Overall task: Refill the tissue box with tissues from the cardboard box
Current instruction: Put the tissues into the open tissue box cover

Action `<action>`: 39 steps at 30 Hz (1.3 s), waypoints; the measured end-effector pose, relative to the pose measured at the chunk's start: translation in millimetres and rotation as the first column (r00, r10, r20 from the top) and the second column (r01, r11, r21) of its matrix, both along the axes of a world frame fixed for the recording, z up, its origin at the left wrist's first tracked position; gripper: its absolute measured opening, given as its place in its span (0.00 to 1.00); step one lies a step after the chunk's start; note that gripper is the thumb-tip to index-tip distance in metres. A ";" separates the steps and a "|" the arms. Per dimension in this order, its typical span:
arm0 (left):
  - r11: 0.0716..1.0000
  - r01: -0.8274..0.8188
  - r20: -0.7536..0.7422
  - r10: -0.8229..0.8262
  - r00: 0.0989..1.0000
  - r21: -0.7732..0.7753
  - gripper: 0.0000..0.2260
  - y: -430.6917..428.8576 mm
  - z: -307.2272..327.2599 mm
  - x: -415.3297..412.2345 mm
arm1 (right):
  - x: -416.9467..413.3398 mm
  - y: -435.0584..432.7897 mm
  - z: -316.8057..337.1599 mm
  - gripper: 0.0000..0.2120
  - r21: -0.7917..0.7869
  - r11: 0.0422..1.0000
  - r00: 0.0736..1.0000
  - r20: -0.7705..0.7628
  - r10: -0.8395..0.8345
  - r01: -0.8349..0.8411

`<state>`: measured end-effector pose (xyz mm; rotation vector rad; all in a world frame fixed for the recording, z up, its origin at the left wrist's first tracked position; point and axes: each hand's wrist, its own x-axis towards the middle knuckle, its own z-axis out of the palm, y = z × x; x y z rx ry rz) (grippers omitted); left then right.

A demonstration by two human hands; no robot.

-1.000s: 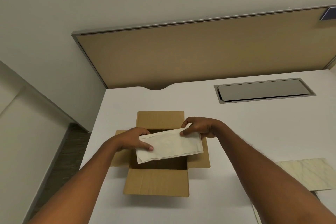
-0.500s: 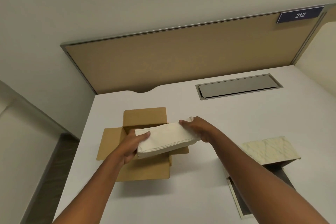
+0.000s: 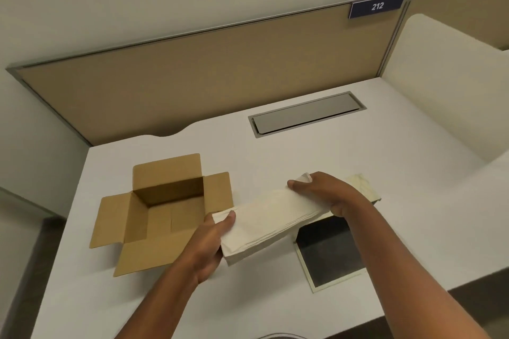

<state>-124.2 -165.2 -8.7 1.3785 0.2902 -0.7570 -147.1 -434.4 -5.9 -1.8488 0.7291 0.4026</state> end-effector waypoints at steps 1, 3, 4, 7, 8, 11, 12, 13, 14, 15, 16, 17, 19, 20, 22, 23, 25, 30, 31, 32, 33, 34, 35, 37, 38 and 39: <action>0.999 0.031 -0.020 -0.032 0.999 -0.007 0.16 -9.7 -3.8 -10.9 | -12.5 -10.3 -2.3 0.32 -0.001 1.000 1.000 -0.005 -0.015 0.015; 0.995 0.101 -0.052 -0.101 0.994 0.003 0.17 -27.9 -11.5 -30.1 | -36.7 -29.2 -8.0 0.31 0.002 0.999 0.999 -0.024 -0.048 0.048; 0.991 0.129 -0.061 -0.128 0.990 0.019 0.17 -36.2 -15.0 -37.8 | -47.7 -37.6 -10.8 0.31 -0.002 0.998 0.998 -0.039 -0.057 0.057; 0.980 0.194 -0.091 -0.189 0.978 0.045 0.16 -57.4 -25.3 -52.9 | -75.0 -58.2 -19.6 0.31 0.052 0.993 0.993 -0.060 -0.102 0.105; 0.976 0.215 -0.097 -0.209 0.973 0.048 0.16 -63.6 -28.8 -55.6 | -82.7 -63.6 -22.0 0.29 0.089 0.988 0.991 -0.060 -0.123 0.128; 0.958 0.281 -0.110 -0.273 0.956 0.063 0.16 -81.6 -42.9 -61.6 | -100.8 -79.0 -32.8 0.22 0.193 0.965 0.984 -0.064 -0.167 0.176; 0.950 0.304 -0.116 -0.295 0.948 0.070 0.16 -88.5 -48.0 -64.2 | -105.5 -84.7 -37.4 0.22 0.195 0.964 0.983 -0.073 -0.170 0.181; 0.942 0.326 -0.120 -0.316 0.941 0.077 0.17 -94.5 -53.7 -66.3 | -108.7 -89.4 -42.0 0.22 0.187 0.965 0.982 -0.083 -0.171 0.183; 0.935 0.345 -0.123 -0.334 0.935 0.084 0.18 -99.6 -59.9 -67.9 | -111.2 -93.7 -47.0 0.23 0.178 0.965 0.980 -0.091 -0.177 0.191; 0.928 0.362 -0.125 -0.350 0.928 0.090 0.19 -105.1 -67.3 -69.4 | -114.0 -98.7 -52.4 0.22 0.171 0.965 0.978 -0.094 -0.184 0.198; 0.921 0.378 -0.126 -0.366 0.922 0.098 0.21 -110.5 -75.7 -70.3 | -116.7 -103.6 -58.3 0.21 0.167 0.965 0.977 -0.094 -0.191 0.205; 0.912 0.395 -0.128 -0.381 0.916 0.108 0.23 -115.6 -83.9 -70.8 | -118.9 -108.2 -64.8 0.20 0.164 0.964 0.976 -0.096 -0.195 0.208; 0.896 0.425 -0.128 -0.410 0.903 0.130 0.27 -124.5 -98.7 -71.2 | -121.8 -115.6 -77.5 0.19 0.168 0.963 0.976 -0.097 -0.197 0.211; 0.889 0.434 -0.125 -0.419 0.900 0.146 0.29 -128.2 -105.5 -71.3 | -122.5 -118.2 -83.8 0.18 0.173 0.961 0.974 -0.098 -0.202 0.217; 0.874 0.443 -0.119 -0.428 0.896 0.198 0.31 -134.6 -117.0 -71.4 | -122.5 -122.1 -96.0 0.15 0.171 0.958 0.972 -0.101 -0.214 0.229; 0.869 0.442 -0.120 -0.425 0.897 0.222 0.32 -137.1 -121.8 -71.3 | -121.8 -123.4 -101.7 0.14 0.164 0.959 0.970 -0.106 -0.217 0.232; 0.872 0.417 -0.124 -0.399 0.909 0.255 0.32 -141.7 -130.2 -71.4 | -119.5 -125.3 -112.5 0.16 0.156 0.959 0.969 -0.119 -0.218 0.235; 0.861 0.354 -0.123 -0.332 0.935 0.366 0.31 -151.4 -138.7 -72.2 | -110.6 -127.3 -127.3 0.27 0.109 0.968 0.965 -0.160 -0.206 0.225; 0.853 0.356 -0.126 -0.334 0.934 0.382 0.31 -152.5 -139.3 -72.1 | -109.0 -128.0 -129.8 0.28 0.095 0.972 0.966 -0.169 -0.196 0.213; 0.850 0.353 -0.125 -0.331 0.935 0.390 0.31 -153.4 -140.7 -71.5 | -107.5 -128.8 -132.1 0.29 0.086 0.975 0.966 -0.177 -0.188 0.206; 0.853 0.346 -0.121 -0.325 0.938 0.392 0.31 -154.4 -142.1 -70.8 | -106.0 -130.0 -133.7 0.30 0.086 0.975 0.966 -0.180 -0.186 0.203; 0.854 0.339 -0.117 -0.319 0.940 0.394 0.31 -155.5 -143.0 -70.4 | -104.4 -131.1 -135.0 0.31 0.092 0.974 0.966 -0.180 -0.187 0.206; 0.852 0.335 -0.111 -0.318 0.942 0.402 0.31 -157.1 -143.3 -70.5 | -102.8 -132.2 -135.9 0.32 0.095 0.973 0.966 -0.178 -0.189 0.208; 0.840 0.331 -0.104 -0.318 0.942 0.431 0.30 -160.4 -143.6 -70.7 | -100.2 -134.3 -137.9 0.32 0.076 0.977 0.968 -0.174 -0.183 0.198; 0.830 0.329 -0.103 -0.318 0.942 0.451 0.30 -161.9 -144.5 -70.9 | -99.2 -135.0 -138.8 0.33 0.057 0.980 0.968 -0.175 -0.177 0.190; 0.818 0.331 -0.105 -0.320 0.942 0.471 0.30 -163.0 -145.5 -71.2 | -98.6 -135.3 -140.2 0.33 0.045 0.982 0.969 -0.177 -0.175 0.185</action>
